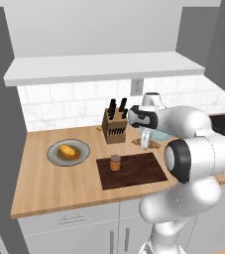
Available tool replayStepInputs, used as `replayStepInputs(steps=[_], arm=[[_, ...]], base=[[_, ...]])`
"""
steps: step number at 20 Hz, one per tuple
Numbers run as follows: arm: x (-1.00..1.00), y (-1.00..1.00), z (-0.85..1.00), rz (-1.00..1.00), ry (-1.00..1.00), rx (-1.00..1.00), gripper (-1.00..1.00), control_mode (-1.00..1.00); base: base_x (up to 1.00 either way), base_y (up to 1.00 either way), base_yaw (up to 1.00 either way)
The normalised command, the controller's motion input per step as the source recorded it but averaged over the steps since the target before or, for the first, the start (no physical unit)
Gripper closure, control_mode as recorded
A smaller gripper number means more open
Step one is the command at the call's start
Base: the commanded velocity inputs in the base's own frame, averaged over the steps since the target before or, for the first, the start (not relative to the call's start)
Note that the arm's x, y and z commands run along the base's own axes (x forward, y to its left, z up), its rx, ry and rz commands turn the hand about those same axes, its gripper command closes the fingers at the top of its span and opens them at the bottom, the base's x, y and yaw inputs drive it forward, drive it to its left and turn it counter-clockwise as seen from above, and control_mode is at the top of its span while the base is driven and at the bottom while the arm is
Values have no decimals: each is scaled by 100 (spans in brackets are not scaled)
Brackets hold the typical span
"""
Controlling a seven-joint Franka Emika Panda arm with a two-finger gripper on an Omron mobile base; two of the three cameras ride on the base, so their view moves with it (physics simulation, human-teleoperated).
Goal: From the different types of pastries on the counter, select a croissant and place it on the cutting board. Then retrieve a jar of jam from the cabinet and place it alongside the croissant on the cutting board.
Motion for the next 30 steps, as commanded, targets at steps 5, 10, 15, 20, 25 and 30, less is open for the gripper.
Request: replayStepInputs(steps=[5, 10, 15, 20, 25, 30], arm=[[-39, 1, -17, 0, -19, -2, 100, -100], [-49, 2, -27, 0, -21, -1, 100, -100], [-23, 17, -14, 0, -3, 0, 100, -100], [-5, 20, -22, 0, -1, 0, 100, -100], [0, 2, -39, 0, -7, 0, 100, -100], [0, 1, -46, 0, -4, -1, 100, -100]], base=[[0, 0, 0], [0, 0, 0], [0, 0, 0], [0, 0, 0], [0, 0, 0], [0, 0, 0]])
